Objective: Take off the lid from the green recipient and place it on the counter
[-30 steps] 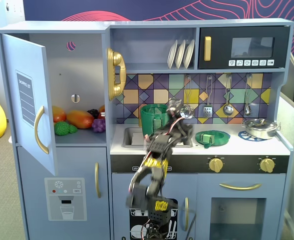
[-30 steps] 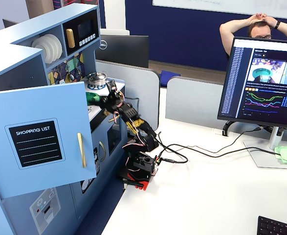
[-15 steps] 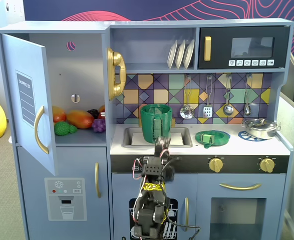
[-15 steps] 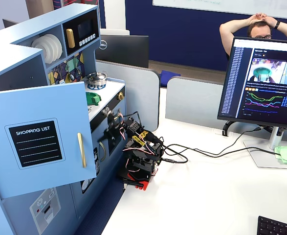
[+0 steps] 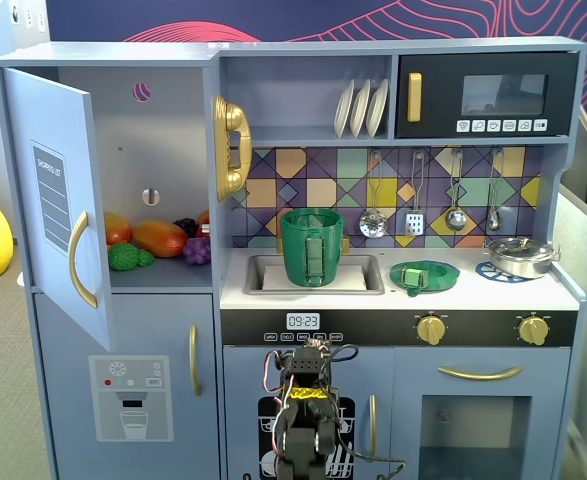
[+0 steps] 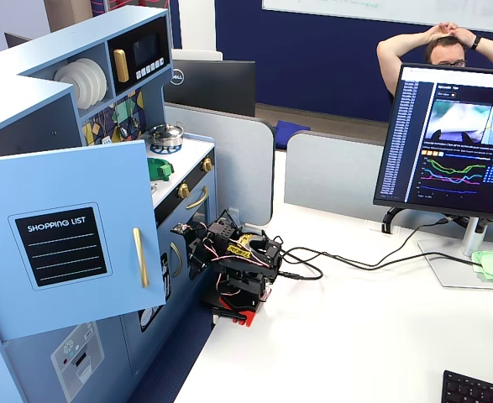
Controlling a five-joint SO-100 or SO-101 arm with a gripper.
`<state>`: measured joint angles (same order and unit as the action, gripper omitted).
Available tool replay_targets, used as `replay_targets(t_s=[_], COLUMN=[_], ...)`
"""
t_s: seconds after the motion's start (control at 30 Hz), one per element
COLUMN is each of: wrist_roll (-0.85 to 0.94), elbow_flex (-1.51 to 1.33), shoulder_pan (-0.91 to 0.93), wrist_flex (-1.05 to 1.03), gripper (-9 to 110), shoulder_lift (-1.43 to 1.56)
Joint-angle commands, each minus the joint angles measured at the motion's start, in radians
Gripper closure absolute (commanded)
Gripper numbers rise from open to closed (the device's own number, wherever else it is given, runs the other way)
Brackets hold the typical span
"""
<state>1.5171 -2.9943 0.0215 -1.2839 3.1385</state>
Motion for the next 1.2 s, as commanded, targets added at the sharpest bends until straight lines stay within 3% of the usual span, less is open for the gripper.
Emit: replay_targets(t_s=[0.0,0.23,1.17], wrist_roll=[-0.006,0.077,0.025], elbow_flex=[-0.003,-0.003,-0.003], shoulder_pan=[-0.012,0.011,0.002], wrist_flex=[-0.114,-0.239,-0.25], gripper=[100,96,96], shoulder_lift=[0.04,0.04,0.04])
